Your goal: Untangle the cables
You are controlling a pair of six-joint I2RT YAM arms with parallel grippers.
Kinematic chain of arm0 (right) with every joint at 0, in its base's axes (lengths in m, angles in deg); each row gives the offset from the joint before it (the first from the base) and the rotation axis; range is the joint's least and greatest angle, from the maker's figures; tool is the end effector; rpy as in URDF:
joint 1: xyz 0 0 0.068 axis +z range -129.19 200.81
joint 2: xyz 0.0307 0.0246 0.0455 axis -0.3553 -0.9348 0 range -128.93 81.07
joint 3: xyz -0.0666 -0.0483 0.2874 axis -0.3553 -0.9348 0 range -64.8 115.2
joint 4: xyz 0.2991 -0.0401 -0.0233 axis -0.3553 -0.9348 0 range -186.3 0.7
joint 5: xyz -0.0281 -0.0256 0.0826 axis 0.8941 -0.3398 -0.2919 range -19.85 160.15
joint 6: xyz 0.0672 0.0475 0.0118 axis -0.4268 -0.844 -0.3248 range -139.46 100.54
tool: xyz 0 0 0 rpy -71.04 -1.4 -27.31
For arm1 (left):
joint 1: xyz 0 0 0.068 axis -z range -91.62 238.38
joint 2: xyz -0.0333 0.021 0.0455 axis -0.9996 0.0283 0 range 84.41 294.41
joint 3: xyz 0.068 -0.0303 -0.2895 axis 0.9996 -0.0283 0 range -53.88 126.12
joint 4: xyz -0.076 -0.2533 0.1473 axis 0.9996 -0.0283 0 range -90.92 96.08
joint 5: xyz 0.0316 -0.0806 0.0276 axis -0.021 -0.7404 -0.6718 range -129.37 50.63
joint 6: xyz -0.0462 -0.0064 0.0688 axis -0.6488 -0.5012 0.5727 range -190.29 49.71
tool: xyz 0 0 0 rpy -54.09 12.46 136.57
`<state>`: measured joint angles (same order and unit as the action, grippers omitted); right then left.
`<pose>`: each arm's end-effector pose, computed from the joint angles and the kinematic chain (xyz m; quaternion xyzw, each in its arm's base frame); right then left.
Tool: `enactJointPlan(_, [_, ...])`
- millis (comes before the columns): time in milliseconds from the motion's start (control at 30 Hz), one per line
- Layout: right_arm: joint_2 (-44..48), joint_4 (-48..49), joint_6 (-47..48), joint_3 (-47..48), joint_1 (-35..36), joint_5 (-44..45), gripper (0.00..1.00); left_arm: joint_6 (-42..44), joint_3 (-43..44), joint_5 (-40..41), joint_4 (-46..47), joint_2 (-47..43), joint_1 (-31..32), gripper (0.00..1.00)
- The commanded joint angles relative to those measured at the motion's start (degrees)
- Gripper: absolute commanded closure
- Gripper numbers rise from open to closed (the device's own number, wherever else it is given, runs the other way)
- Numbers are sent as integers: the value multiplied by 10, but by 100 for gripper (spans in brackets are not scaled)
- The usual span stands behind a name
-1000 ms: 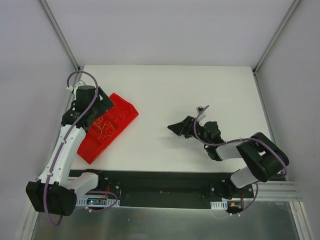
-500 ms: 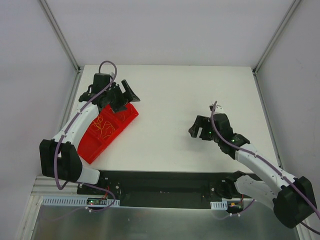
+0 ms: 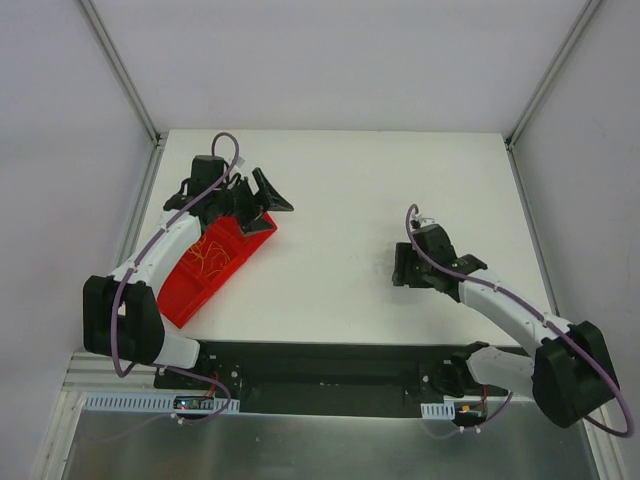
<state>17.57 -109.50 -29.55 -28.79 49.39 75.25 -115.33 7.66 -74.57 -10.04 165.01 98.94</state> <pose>0.2423 0.1246 0.1857 -0.1338 0.9222 0.0802 0.3539 0.3598 -0.1097 0.2861 -0.1178 0.8494 -0.4421 0.2630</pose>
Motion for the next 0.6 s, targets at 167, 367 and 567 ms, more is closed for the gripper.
enactJointPlan(167, [-112,65,54,58,-4,-44,51,-21,-10,-53,47,-17,6,18])
enactJointPlan(367, [-148,91,64,78,1,-83,80,-26,-10,-80,54,-3,6,18])
enactJointPlan(567, [-49,35,25,100,42,-171,100,-21,-19,-144,108,-12,14,25])
